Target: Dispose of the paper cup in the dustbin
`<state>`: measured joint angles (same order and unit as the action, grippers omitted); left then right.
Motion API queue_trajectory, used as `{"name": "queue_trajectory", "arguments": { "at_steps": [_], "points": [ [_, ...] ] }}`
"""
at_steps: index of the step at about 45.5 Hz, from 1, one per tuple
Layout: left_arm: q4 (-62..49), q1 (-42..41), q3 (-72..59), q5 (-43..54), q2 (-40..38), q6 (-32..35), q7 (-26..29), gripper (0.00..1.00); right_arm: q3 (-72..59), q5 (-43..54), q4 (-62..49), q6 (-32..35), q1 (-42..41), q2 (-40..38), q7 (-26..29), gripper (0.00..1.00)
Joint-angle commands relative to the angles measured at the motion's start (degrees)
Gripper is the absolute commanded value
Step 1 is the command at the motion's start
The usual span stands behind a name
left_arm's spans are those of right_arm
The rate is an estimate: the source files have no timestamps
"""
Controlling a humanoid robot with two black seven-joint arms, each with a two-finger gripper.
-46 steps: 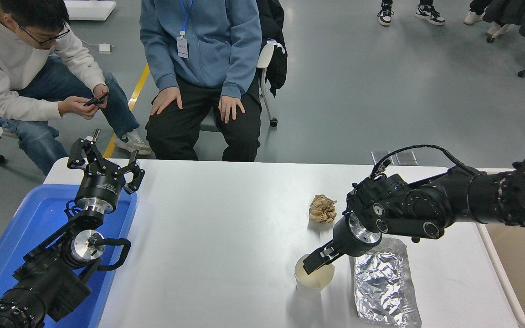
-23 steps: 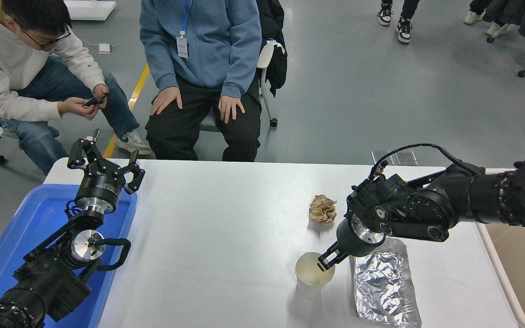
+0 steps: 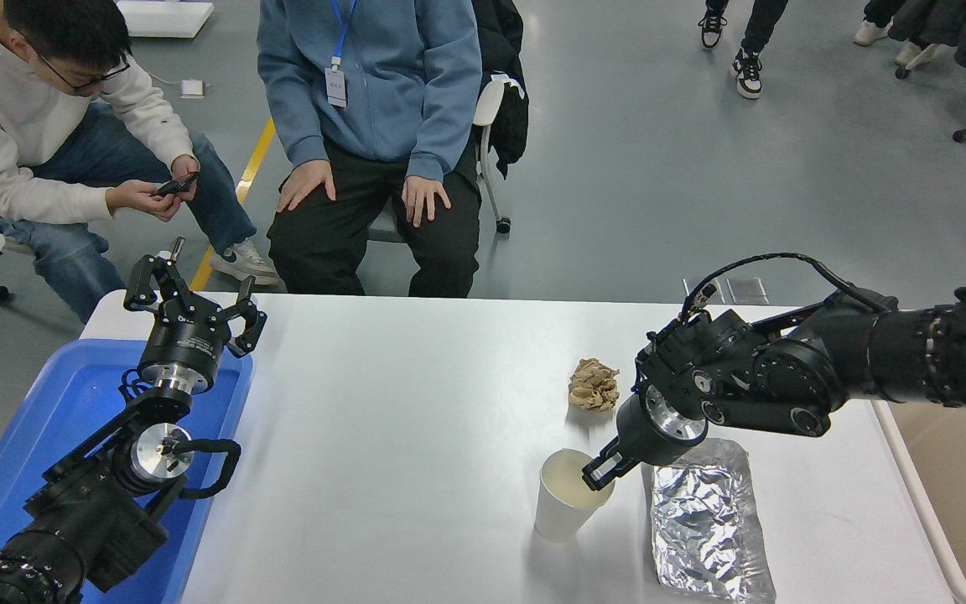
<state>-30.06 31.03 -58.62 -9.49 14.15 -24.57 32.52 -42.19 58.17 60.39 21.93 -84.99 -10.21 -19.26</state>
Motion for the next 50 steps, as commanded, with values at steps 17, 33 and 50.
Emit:
{"name": "queue_trajectory", "arguments": {
  "at_steps": [17, 33, 50],
  "points": [
    [0.0, 0.0, 0.0, 0.0, 0.0, 0.0, 0.0, 1.0, 0.8, -3.3, 12.4, 1.1, -17.8, -11.4, -0.3, 0.0],
    [0.0, 0.0, 0.0, 0.0, 0.0, 0.0, 0.0, 1.0, 2.1, -4.0, 15.3, 6.9, -27.9, -18.8, -0.2, 0.0],
    [0.0, 0.0, 0.0, 0.0, 0.0, 0.0, 0.0, 1.0, 2.1, -3.9, 15.3, 8.1, -29.5, -22.3, -0.2, 0.0]
  ]
}}
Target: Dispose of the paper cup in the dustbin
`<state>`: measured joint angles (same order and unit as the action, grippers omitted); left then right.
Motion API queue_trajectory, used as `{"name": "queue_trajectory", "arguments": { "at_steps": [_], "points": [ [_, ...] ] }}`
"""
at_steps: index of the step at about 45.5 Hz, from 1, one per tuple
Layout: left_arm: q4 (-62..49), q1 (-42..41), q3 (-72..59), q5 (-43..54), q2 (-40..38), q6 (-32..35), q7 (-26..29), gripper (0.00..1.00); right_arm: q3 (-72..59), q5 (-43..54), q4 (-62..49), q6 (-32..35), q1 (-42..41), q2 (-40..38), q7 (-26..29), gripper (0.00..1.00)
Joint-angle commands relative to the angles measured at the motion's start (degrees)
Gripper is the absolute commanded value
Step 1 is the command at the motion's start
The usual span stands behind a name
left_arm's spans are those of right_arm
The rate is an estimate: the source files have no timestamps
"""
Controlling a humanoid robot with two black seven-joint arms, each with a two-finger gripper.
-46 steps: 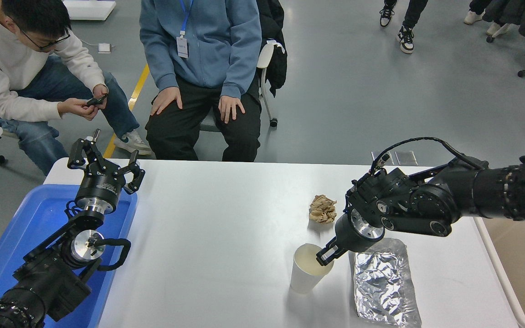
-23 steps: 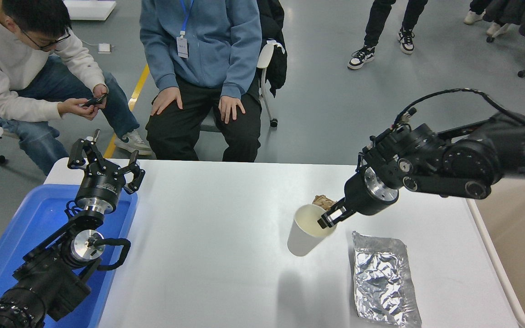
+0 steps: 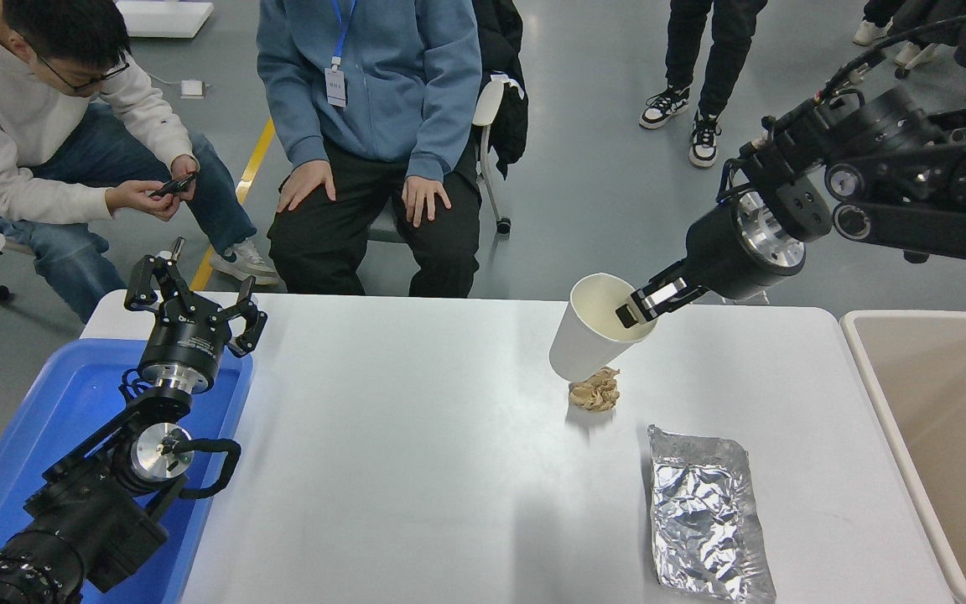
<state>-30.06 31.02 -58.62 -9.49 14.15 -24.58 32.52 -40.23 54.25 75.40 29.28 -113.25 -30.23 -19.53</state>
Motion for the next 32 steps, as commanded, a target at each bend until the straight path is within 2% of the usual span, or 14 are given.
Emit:
{"name": "queue_trajectory", "arguments": {
  "at_steps": [1, 8, 13, 24, 32],
  "points": [
    [0.0, 0.0, 0.0, 0.0, 0.0, 0.0, 0.0, 1.0, 0.2, 0.0, 0.3, 0.7, -1.3, -2.6, 0.0, 0.0],
    [0.0, 0.0, 0.0, 0.0, 0.0, 0.1, 0.0, 1.0, 1.6, -0.1, -0.3, 0.4, -1.1, -5.3, 0.0, 0.0],
    [0.0, 0.0, 0.0, 0.0, 0.0, 0.0, 0.0, 1.0, 3.1, -0.1, -0.3, 0.3, -0.1, -10.4, 0.0, 0.0],
    [0.0, 0.0, 0.0, 0.0, 0.0, 0.0, 0.0, 1.0, 8.8, 0.2, -1.3, 0.0, 5.9, -21.7, -0.1, 0.0],
    [0.0, 0.0, 0.0, 0.0, 0.0, 0.0, 0.0, 1.0, 14.4, -0.1, -4.8, -2.3, 14.7, -29.5, -0.1, 0.0]
  ]
}}
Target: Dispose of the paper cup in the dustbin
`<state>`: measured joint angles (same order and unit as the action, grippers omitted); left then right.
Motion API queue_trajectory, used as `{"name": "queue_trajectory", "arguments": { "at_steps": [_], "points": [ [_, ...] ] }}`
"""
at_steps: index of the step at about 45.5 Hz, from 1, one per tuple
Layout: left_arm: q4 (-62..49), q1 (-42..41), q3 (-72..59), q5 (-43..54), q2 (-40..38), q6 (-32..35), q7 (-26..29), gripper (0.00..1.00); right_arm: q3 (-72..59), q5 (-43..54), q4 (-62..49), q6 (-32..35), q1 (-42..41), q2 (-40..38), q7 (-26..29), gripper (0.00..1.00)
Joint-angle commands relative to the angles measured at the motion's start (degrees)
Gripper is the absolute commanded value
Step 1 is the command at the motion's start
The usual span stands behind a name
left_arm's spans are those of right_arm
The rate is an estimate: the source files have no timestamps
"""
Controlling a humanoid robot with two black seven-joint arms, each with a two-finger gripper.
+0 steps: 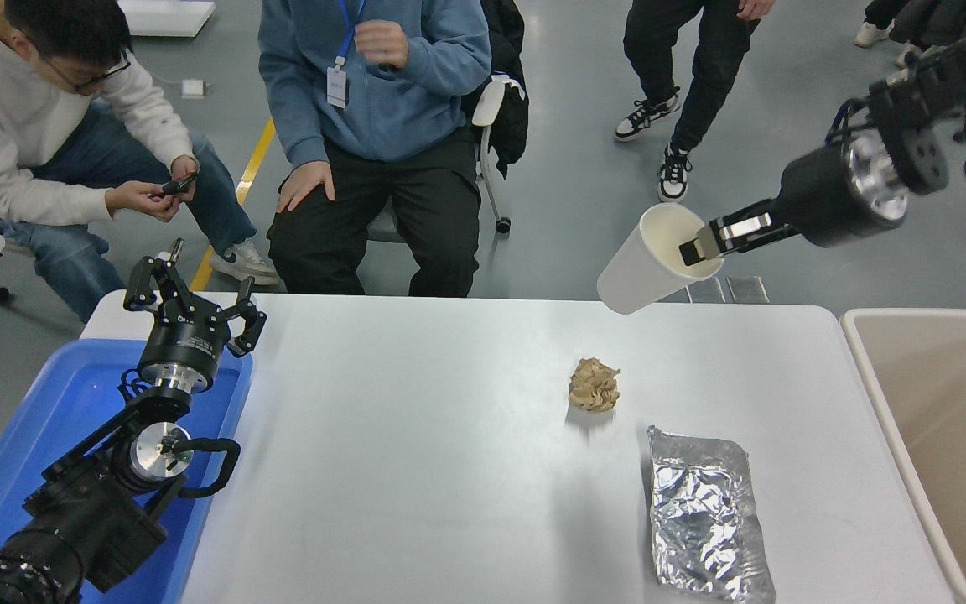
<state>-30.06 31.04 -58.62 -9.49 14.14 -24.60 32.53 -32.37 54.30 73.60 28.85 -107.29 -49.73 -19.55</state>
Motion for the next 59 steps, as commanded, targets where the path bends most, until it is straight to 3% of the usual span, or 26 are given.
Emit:
{"name": "queue_trajectory", "arguments": {
  "at_steps": [1, 16, 32, 44, 59],
  "points": [
    [0.0, 0.0, 0.0, 0.0, 0.0, 0.1, 0.0, 1.0, 7.7, -0.2, -3.4, -2.0, 10.1, -10.6, 0.0, 0.0],
    [0.0, 0.0, 0.0, 0.0, 0.0, 0.0, 0.0, 1.0, 27.4, -3.1, -11.5, -4.2, 31.2, -16.1, 0.0, 0.0],
    [0.0, 0.0, 0.0, 0.0, -0.1, 0.1, 0.0, 1.0, 29.6, -12.1, -24.5, -7.2, 44.0, -15.4, -0.5, 0.0],
    [0.0, 0.0, 0.0, 0.0, 0.0, 0.0, 0.0, 1.0, 29.7, -21.9, -37.3, -7.6, 53.7, -10.6, -0.5, 0.0],
    [0.0, 0.0, 0.0, 0.0, -0.1, 0.0, 0.0, 1.0, 29.7, -35.2, -56.7, -9.9, 65.0, 2.5, -0.4, 0.0]
  ]
}}
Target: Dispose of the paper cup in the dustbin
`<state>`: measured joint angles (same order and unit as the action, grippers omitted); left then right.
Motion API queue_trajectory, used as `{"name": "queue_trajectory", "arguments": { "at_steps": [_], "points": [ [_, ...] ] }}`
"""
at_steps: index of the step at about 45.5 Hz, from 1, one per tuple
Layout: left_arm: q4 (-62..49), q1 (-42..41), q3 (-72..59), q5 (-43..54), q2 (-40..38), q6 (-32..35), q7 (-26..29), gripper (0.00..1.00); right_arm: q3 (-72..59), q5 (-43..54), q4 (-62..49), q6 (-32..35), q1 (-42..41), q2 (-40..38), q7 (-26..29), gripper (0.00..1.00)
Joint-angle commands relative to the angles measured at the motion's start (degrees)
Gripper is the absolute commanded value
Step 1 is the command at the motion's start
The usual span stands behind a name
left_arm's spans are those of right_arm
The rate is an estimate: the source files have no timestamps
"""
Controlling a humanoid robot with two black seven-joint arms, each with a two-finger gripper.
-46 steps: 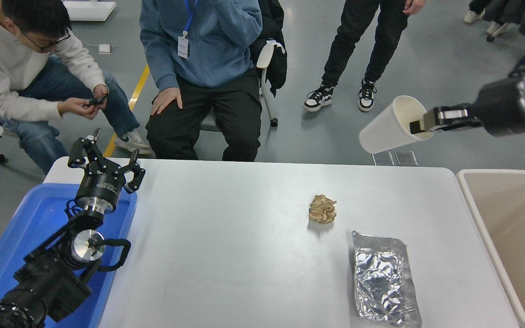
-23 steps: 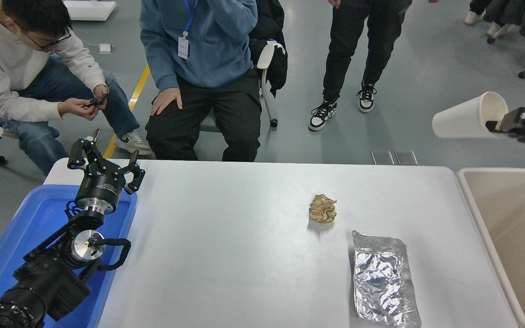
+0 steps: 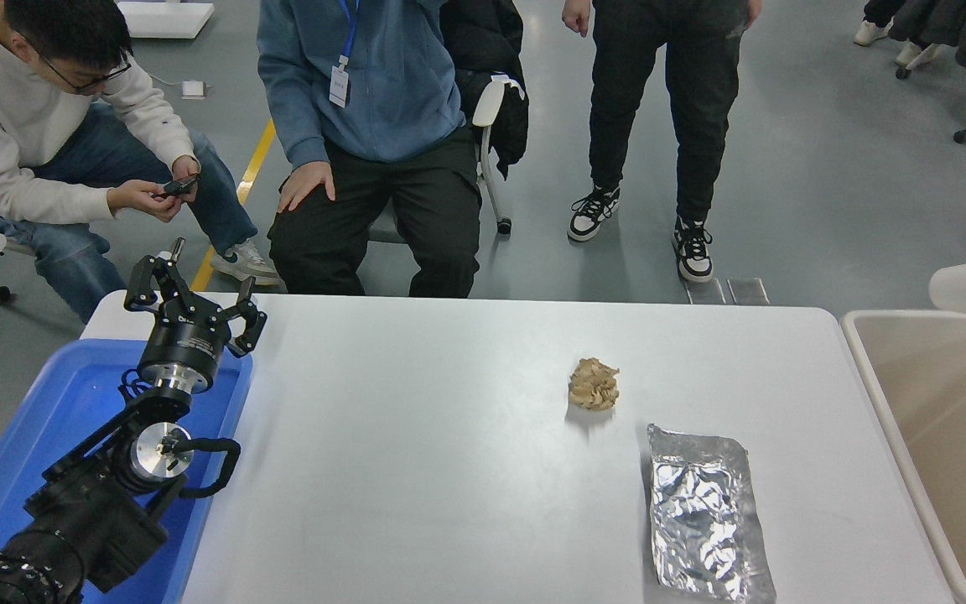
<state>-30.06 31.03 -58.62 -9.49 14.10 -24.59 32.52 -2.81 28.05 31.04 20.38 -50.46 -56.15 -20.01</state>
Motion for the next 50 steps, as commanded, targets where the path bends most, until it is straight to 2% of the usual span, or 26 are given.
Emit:
{"name": "queue_trajectory", "arguments": {
  "at_steps": [1, 9, 19, 30, 44, 50],
  "points": [
    [0.0, 0.0, 0.0, 0.0, 0.0, 0.0, 0.0, 1.0, 0.2, -9.8, -16.0, -1.4, 8.8, 10.2, 0.1, 0.0],
    [0.0, 0.0, 0.0, 0.0, 0.0, 0.0, 0.0, 1.0, 0.2, -13.5, -28.0, -1.1, 12.8, 19.0, 0.7, 0.0],
    [0.0, 0.0, 0.0, 0.0, 0.0, 0.0, 0.0, 1.0, 0.3, -18.5, -35.0, -3.8, 15.6, 25.2, 3.1, 0.0],
    [0.0, 0.0, 0.0, 0.0, 0.0, 0.0, 0.0, 1.0, 4.3, -27.6, -35.3, -12.6, 18.3, 28.6, 7.4, 0.0],
    [0.0, 0.0, 0.0, 0.0, 0.0, 0.0, 0.0, 1.0, 13.9, -28.5, -35.1, -20.5, 19.3, 32.9, 7.5, 0.0],
    [0.0, 0.0, 0.0, 0.0, 0.0, 0.0, 0.0, 1.0, 14.9, -28.5, -34.9, -21.7, 19.3, 34.2, 7.4, 0.0]
  ]
}}
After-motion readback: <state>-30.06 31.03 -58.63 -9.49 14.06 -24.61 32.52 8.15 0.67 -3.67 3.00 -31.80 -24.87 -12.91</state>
